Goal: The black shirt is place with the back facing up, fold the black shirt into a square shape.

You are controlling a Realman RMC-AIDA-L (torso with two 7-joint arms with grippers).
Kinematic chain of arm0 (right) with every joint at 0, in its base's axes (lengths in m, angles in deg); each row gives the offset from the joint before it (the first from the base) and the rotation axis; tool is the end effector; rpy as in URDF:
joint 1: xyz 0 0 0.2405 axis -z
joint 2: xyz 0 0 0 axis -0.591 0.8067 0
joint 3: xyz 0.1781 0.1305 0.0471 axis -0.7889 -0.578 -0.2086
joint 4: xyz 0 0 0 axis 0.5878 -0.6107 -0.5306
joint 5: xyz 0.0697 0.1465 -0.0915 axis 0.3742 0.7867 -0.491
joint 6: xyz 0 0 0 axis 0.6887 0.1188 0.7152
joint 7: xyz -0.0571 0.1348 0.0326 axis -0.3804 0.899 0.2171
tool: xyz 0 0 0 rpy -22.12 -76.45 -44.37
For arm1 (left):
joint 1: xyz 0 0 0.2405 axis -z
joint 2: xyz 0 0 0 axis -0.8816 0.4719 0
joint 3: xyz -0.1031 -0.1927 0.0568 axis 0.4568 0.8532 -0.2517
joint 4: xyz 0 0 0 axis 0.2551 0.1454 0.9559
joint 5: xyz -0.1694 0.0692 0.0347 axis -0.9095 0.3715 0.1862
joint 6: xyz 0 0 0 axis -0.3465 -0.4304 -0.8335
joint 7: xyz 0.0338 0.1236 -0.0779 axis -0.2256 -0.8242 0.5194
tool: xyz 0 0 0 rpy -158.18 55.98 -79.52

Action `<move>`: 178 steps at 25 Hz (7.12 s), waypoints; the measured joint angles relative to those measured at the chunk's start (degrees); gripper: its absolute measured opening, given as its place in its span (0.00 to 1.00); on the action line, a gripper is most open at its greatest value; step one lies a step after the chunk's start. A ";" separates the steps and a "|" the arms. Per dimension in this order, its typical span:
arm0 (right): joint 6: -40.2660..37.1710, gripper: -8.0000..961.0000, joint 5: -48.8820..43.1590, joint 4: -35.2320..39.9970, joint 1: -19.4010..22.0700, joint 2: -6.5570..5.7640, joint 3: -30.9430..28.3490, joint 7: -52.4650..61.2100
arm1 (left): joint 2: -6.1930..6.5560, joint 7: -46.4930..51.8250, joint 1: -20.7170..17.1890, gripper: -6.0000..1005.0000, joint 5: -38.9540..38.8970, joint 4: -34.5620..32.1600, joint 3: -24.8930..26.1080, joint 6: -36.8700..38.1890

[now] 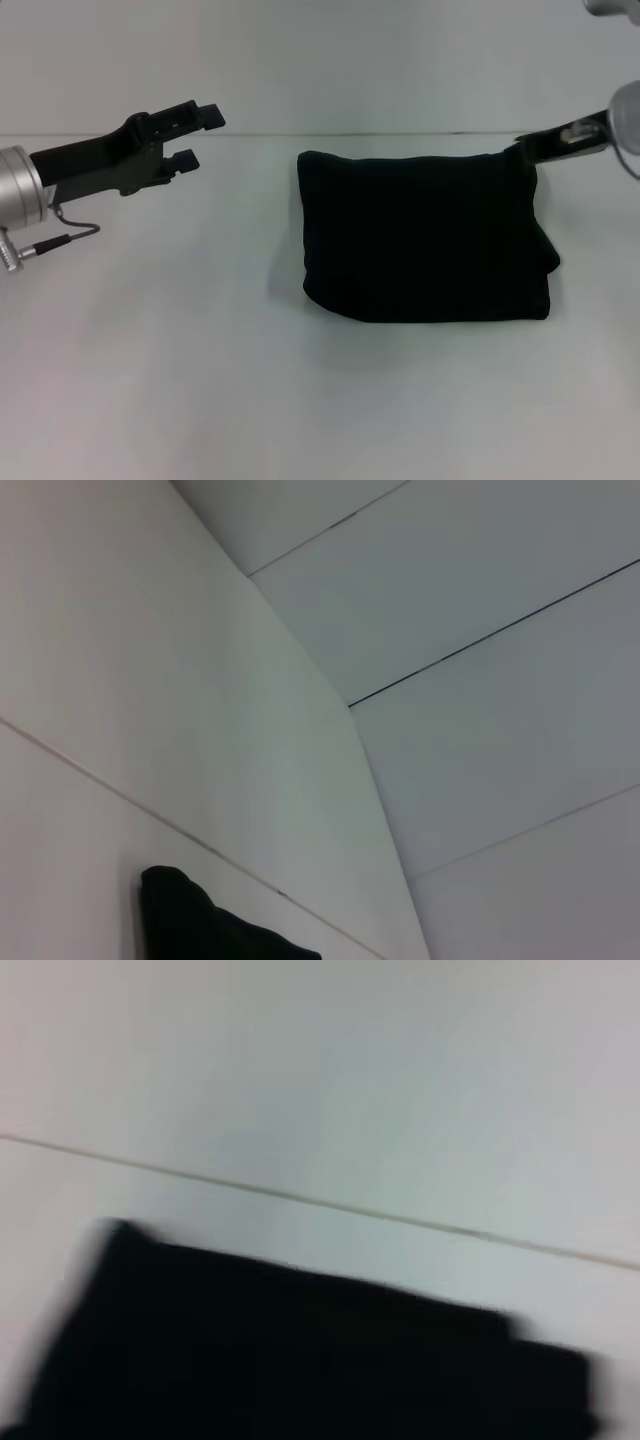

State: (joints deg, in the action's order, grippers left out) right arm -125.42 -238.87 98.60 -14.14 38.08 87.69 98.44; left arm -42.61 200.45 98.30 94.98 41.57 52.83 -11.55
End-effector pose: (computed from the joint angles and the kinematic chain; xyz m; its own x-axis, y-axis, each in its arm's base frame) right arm 0.1794 0.4218 0.0422 0.5755 -0.7625 -0.2955 -0.7591 -0.3636 -0.5400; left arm -0.2155 0.3622 0.0562 -0.0368 0.7521 0.6581 0.9364 -0.2040 0.2855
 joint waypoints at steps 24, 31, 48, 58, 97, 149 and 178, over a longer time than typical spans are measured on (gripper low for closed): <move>-28.27 0.27 -1.22 10.37 6.03 -1.94 -4.46 3.65 | 0.18 0.00 -0.92 0.91 -1.31 -0.30 0.75 0.72; -24.02 0.34 11.51 8.32 5.73 -4.32 -12.17 0.26 | 1.15 1.31 -0.22 0.91 4.65 -0.41 0.19 8.38; -16.35 0.83 15.96 -7.60 0.35 -16.30 -16.97 4.60 | -3.00 10.09 2.43 0.91 11.84 10.50 -4.00 -3.44; -15.82 0.96 16.11 -8.06 0.51 -15.98 -16.86 3.62 | -3.71 9.42 7.04 0.90 10.79 17.11 -6.29 -12.16; -15.69 0.98 16.16 -8.18 1.50 -15.95 -17.04 2.45 | -4.16 4.01 6.66 0.04 10.65 17.71 -8.59 -12.80; -21.90 0.98 41.80 -7.36 25.42 -0.38 -25.21 -67.13 | -0.05 -43.39 2.74 0.75 14.92 0.37 1.09 13.19; -20.85 0.98 35.64 -14.55 21.12 3.30 -23.37 -71.50 | -5.96 -50.51 3.58 0.94 12.87 0.79 -5.88 1.89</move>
State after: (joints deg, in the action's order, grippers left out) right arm -146.26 -203.23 84.05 6.98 41.38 64.31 26.94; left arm -48.58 149.94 101.88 107.85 42.36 46.95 -9.66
